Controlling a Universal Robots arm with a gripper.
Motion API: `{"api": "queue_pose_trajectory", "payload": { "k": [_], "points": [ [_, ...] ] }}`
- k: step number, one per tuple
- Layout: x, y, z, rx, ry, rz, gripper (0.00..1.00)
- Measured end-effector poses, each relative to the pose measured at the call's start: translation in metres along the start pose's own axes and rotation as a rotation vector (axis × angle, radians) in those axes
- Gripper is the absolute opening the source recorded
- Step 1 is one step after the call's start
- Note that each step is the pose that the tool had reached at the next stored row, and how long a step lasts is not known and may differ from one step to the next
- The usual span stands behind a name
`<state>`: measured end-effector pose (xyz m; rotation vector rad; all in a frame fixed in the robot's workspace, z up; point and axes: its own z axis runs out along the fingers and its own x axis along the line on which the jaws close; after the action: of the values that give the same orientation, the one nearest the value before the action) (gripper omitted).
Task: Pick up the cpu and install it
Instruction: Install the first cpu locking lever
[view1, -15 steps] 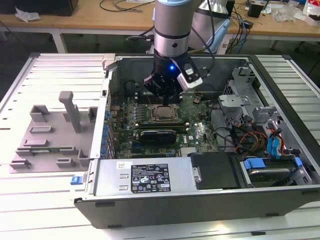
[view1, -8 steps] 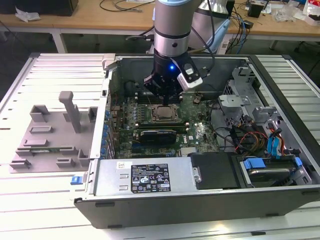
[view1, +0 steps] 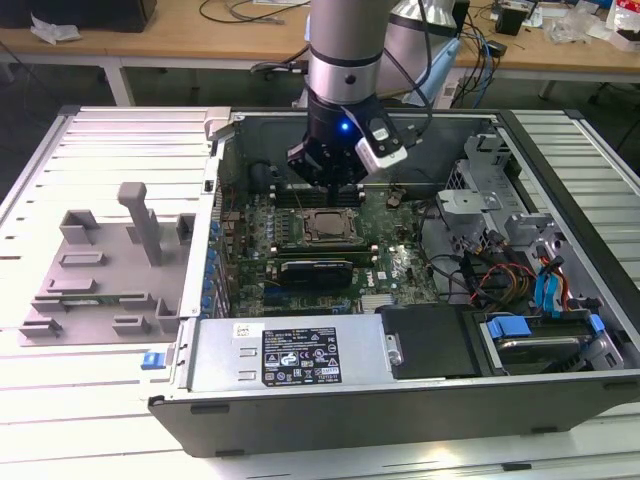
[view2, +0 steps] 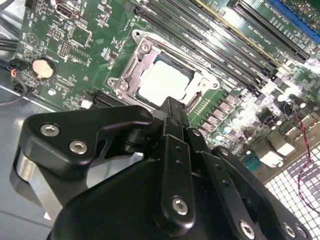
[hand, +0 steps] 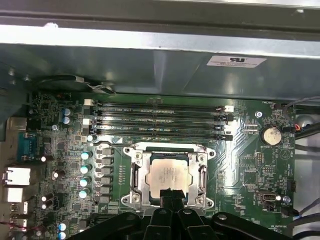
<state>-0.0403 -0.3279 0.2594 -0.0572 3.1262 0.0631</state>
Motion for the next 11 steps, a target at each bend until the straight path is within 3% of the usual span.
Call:
{"api": "queue_pose_trajectory", "payload": {
  "k": [2, 5, 11],
  "points": [
    [0.0057, 0.0006, -0.0001, 0.0000, 0.0000, 0.000, 0.11],
    [0.0268, 0.0032, -0.0003, 0.0000, 0.0000, 0.000, 0.11],
    [0.0547, 0.0064, -0.0005, -0.0001, 0.0000, 0.000, 0.11]
  ]
}}
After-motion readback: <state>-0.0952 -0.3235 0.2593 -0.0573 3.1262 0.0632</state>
